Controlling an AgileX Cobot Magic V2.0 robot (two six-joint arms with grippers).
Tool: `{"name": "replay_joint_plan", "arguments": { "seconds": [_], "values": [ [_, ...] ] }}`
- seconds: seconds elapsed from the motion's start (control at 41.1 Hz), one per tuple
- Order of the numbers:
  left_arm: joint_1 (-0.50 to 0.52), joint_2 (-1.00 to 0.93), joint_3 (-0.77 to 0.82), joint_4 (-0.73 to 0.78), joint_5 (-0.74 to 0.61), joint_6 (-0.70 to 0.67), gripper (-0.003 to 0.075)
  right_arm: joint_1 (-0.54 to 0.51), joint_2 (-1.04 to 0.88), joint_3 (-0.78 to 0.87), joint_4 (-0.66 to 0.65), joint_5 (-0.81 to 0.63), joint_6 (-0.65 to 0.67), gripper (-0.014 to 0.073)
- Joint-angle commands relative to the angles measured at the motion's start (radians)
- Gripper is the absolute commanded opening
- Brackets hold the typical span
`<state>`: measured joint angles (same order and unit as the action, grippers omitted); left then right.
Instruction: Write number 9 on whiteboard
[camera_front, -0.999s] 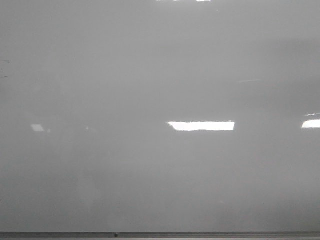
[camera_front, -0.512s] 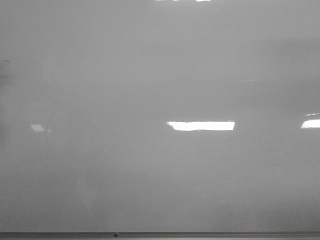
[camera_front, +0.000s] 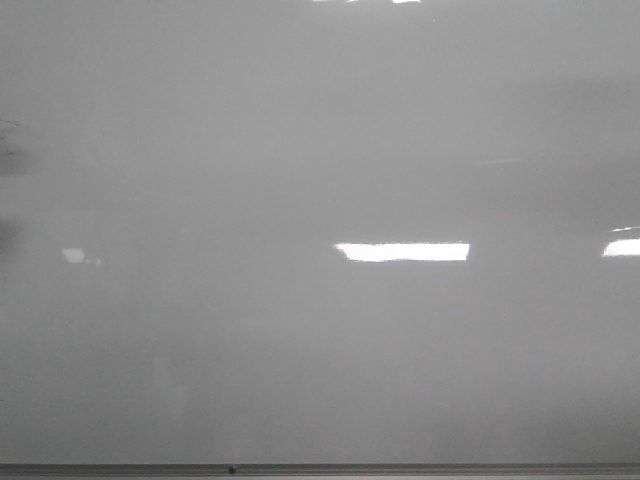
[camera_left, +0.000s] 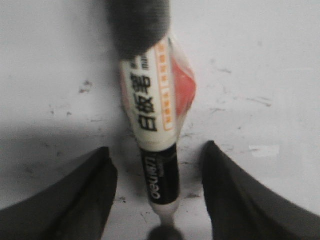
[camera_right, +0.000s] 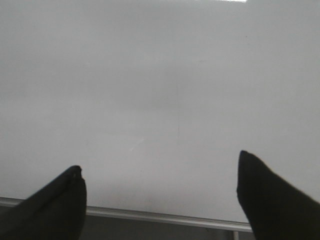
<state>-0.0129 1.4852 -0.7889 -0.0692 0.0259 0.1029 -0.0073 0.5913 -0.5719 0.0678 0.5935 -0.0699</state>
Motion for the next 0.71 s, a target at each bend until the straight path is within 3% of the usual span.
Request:
{"name": "replay_joint_plan", "arguments": {
  "seconds": [0.0, 0.146, 0.365, 0.487, 0.682],
  "values": [
    [-0.003, -0.026, -0.031, -0.01, -0.09, -0.003, 0.0255, 0.002, 0.005, -0.027, 0.004, -0.07, -0.008, 0.0631],
    [-0.003, -0.026, -0.031, -0.01, -0.094, -0.003, 0.0134, 0.002, 0.005, -0.027, 0.004, -0.071, -0.008, 0.0631],
    [-0.008, -0.073, -0.031, -0.01, -0.026, -0.003, 0.0027, 0.002, 0.005, -0.044, 0.008, -0.053, -0.008, 0.0631],
    [-0.029, -0.152, -0.042, 0.002, 0.087, -0.003, -0.0016, 0.002, 0.005, -0.096, 0.008, -0.004, -0.008, 0.0631],
    [-0.119, -0.267, -0.132, 0.053, 0.368, 0.01, -0.0019, 0.002, 0.009, -0.171, 0.008, 0.063, -0.008, 0.0631]
  ]
}}
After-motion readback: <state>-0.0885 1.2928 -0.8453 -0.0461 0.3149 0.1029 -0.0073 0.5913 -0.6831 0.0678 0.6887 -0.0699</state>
